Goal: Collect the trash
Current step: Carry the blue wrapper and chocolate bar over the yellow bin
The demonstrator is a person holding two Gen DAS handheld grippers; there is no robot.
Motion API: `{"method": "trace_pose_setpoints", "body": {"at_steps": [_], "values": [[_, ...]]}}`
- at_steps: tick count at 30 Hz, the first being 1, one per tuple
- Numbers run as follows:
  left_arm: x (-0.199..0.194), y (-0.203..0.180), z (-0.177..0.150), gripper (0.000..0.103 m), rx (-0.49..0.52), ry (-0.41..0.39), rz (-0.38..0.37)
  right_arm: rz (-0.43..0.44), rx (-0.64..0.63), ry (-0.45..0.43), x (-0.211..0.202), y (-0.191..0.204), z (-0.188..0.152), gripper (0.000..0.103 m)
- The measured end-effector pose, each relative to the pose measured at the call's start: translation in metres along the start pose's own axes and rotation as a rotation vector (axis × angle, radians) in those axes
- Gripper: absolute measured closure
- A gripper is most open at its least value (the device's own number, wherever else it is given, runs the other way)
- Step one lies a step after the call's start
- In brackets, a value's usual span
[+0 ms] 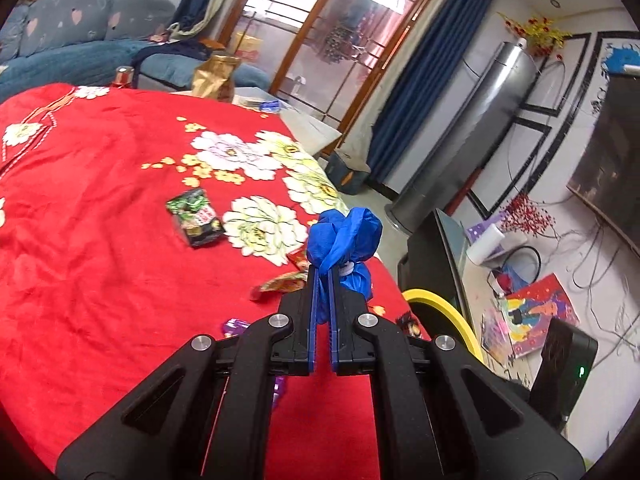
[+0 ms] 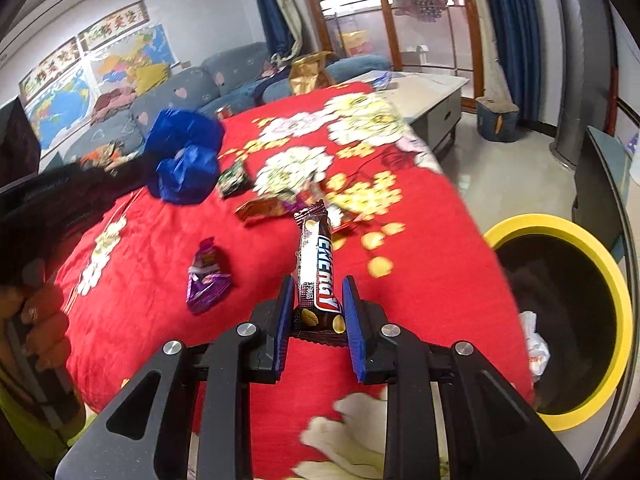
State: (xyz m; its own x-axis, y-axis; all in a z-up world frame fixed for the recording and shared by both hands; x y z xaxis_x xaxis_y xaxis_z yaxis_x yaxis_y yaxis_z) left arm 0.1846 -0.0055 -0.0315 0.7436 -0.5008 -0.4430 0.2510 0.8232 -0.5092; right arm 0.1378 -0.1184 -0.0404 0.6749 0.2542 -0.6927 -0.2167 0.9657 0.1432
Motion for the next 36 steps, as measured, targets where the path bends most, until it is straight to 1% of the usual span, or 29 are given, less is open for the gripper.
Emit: {"method": "trace_pose_setpoints", "body": {"at_steps": [16, 36], "values": [[0.026, -0.053, -0.019, 0.101, 0.114, 0.076, -0.059, -0.083, 0.12, -0.076, -0.024, -0.062, 0.016, 0.079], [0.055, -0.105, -0.049, 0.101, 0.228, 0.173, -0.12, -0.174, 0.241, -0.119, -0.039, -0.129, 0.016, 0.079]]}}
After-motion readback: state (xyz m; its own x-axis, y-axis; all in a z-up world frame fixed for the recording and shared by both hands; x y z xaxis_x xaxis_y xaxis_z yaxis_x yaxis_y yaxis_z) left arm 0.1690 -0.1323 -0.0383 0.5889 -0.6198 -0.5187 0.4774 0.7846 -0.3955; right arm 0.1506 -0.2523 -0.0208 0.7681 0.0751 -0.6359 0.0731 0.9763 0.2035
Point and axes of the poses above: each gripper's, at about its wrist camera, not at the fingertips, and x roughly the way its jaws point, y to its left, z to its top, the point moved 3 cm from there along x, roughly the way its jaws point, and after that the axes turned 8 degrees about -z, right-handed, at the moved point
